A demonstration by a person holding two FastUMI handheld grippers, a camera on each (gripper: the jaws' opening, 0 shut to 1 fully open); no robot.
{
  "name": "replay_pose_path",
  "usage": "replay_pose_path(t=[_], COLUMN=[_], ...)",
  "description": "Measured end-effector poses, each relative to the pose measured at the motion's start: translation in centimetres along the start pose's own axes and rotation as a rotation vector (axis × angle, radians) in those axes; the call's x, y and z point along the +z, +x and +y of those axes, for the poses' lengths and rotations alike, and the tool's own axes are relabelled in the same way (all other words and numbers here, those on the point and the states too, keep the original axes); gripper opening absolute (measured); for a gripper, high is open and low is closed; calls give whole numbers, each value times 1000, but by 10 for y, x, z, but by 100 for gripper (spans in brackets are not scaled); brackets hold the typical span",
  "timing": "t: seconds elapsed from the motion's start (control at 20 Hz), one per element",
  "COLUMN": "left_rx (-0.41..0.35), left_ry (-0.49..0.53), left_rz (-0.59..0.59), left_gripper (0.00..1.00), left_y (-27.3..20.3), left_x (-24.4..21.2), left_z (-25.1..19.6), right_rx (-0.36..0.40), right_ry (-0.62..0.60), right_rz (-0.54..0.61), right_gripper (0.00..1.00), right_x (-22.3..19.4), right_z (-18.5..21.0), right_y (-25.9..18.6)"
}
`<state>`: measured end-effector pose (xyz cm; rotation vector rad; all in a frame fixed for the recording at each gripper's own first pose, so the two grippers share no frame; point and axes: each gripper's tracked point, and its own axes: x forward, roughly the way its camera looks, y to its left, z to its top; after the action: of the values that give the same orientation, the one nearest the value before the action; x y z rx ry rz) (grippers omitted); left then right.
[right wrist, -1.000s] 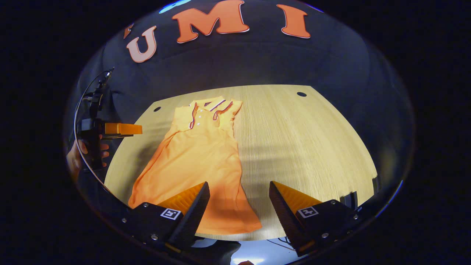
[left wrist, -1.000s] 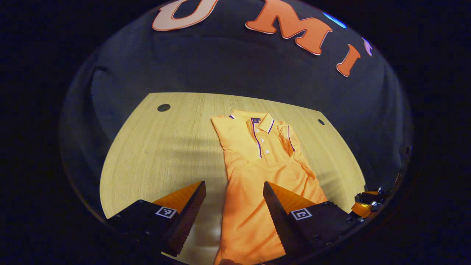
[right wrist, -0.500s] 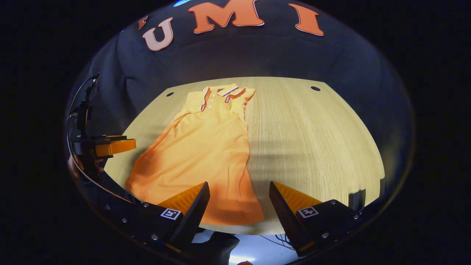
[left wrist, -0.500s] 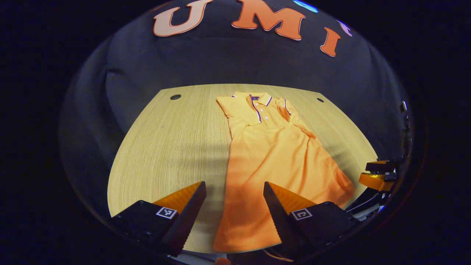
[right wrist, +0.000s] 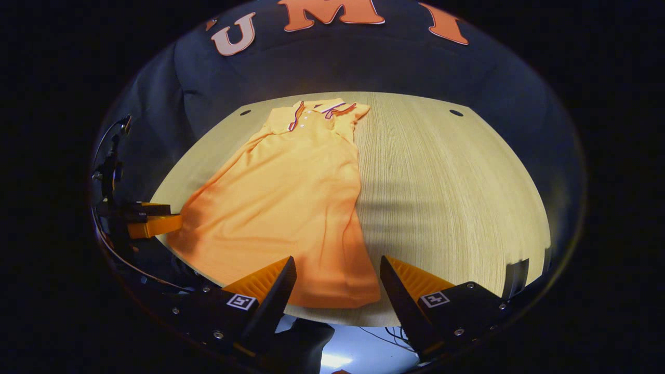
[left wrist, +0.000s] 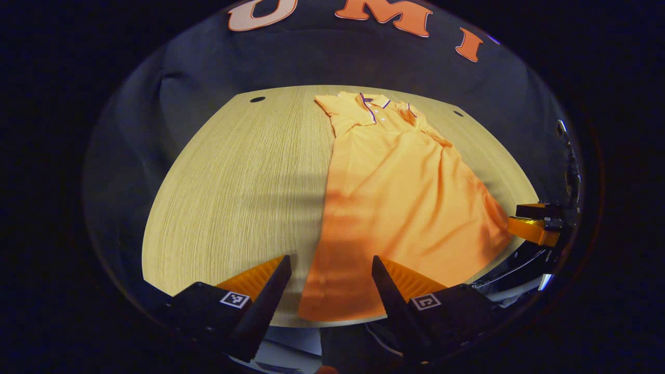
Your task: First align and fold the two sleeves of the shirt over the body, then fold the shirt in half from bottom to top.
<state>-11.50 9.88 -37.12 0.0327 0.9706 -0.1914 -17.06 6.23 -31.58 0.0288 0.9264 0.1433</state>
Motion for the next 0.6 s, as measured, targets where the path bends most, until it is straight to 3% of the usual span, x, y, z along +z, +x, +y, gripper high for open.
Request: replay_pose_path(t=[0.25, 0.45, 0.6], left_rx=[31, 40, 48], left_ry=[0, 17, 19], left_rz=[7, -78, -138], left_gripper=[97, 96, 96], left_y=[10, 10, 14], left_x=[-26, -24, -22], left_z=[5, 4, 3], right_rx=[0, -13, -42], right_ry=[-22, -45, -76], right_rz=[41, 34, 16], right_gripper=[99, 99, 90], right_x=[-27, -35, -37], right_z=[-4, -4, -1], right_y=[10, 13, 16])
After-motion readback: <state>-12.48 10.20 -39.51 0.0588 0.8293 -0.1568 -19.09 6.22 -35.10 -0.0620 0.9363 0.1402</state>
